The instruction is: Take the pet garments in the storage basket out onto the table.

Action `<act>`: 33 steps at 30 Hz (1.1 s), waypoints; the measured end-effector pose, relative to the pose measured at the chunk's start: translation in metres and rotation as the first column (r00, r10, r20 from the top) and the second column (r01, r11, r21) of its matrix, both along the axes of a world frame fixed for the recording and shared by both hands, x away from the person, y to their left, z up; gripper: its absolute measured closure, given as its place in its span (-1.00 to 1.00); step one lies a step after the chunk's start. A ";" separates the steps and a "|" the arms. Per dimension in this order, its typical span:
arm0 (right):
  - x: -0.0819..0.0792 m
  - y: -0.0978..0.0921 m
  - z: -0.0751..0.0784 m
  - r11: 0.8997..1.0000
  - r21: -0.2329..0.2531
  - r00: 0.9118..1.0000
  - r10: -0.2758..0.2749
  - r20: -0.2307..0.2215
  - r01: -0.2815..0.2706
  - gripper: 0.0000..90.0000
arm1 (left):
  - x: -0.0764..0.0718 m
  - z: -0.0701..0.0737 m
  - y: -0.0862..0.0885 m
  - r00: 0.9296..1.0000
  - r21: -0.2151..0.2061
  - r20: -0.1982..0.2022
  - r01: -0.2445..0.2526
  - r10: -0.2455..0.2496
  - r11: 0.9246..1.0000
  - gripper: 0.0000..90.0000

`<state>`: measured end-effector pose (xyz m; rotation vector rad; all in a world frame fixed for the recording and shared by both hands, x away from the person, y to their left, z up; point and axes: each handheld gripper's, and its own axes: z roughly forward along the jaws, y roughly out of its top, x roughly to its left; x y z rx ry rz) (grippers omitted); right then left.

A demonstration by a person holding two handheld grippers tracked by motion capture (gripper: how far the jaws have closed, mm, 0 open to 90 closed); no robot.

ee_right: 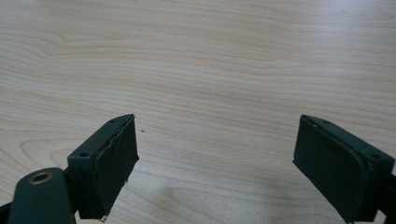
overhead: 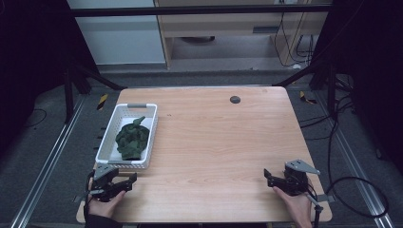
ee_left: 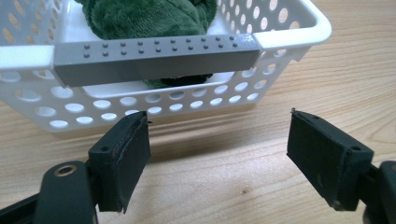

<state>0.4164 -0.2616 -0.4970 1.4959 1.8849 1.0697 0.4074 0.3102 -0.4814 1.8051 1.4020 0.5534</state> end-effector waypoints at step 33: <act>-0.001 0.002 0.000 0.999 -0.021 0.999 0.027 0.018 -0.027 -0.73 | -0.010 0.047 0.010 0.993 -0.052 0.112 -0.042 0.048 0.998 -0.50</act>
